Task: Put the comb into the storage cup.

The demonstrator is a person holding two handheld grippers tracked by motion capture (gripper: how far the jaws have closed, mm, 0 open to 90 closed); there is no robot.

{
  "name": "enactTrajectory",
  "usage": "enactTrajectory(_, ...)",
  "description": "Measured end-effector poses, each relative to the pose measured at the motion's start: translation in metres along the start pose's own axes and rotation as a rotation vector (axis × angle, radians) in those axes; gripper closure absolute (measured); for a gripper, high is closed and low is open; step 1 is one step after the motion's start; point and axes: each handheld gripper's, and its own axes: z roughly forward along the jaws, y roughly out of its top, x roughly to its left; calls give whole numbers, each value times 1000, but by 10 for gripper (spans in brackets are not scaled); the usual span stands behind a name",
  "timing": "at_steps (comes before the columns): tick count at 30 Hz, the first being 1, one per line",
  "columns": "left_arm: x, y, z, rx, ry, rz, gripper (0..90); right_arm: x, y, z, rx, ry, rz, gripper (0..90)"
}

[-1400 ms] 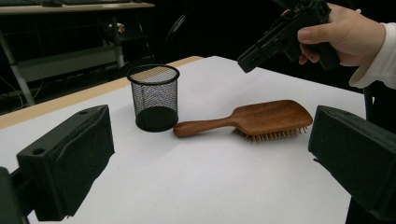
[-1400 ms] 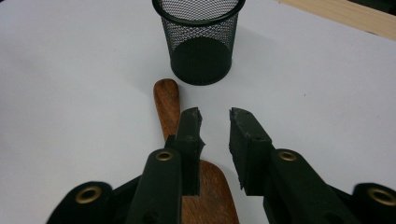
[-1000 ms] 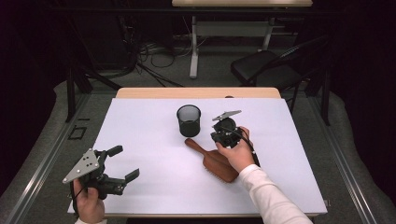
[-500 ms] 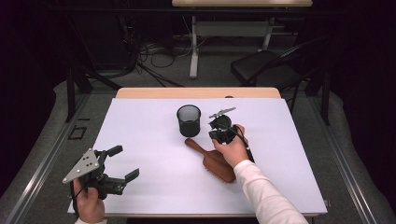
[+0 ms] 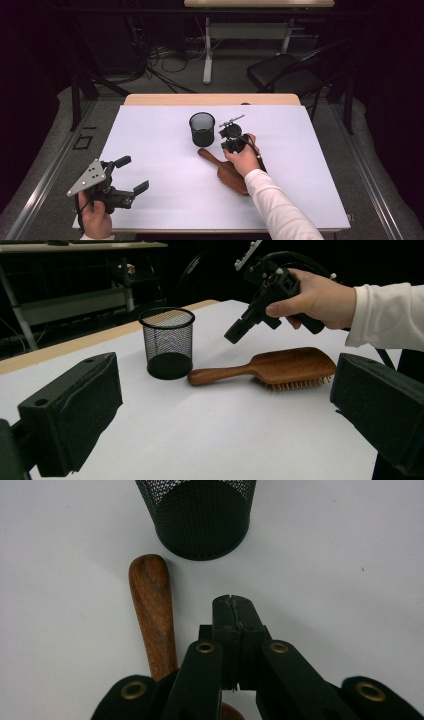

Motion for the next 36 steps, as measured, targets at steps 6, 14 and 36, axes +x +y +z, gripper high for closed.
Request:
enactTrajectory(6,0,0,1,2,-1,-1,4,3,1,13,29,5,10,900)
enactTrajectory(14,0,-1,1,2,-3,-2,4,10,3,23,66,15,11,900)
enactTrajectory(36,0,-1,1,3,3,-3,4,20,2,39,124,42,-10,892)
